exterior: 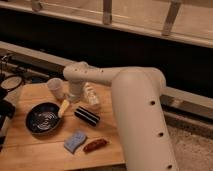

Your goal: Place the eraser on the white sponge

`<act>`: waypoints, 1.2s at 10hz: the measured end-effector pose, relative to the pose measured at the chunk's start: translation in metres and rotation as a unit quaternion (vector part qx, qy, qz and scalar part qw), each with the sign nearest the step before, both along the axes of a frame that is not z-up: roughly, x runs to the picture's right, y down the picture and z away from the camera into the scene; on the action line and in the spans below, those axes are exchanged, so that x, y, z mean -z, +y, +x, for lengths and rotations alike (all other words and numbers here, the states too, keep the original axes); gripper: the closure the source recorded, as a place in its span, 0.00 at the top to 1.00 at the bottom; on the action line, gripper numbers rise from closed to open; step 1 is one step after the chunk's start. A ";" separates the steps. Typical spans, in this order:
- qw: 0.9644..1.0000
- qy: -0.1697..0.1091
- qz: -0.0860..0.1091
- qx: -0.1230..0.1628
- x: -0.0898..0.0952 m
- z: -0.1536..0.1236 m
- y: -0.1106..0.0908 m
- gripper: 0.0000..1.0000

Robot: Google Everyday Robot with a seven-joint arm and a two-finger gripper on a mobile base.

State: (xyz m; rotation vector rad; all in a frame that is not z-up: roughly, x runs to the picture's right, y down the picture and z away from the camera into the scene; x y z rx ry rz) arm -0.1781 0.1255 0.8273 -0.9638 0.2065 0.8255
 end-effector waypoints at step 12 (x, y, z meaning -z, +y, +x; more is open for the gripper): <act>1.000 0.002 -0.030 0.005 -0.023 0.023 0.015 1.00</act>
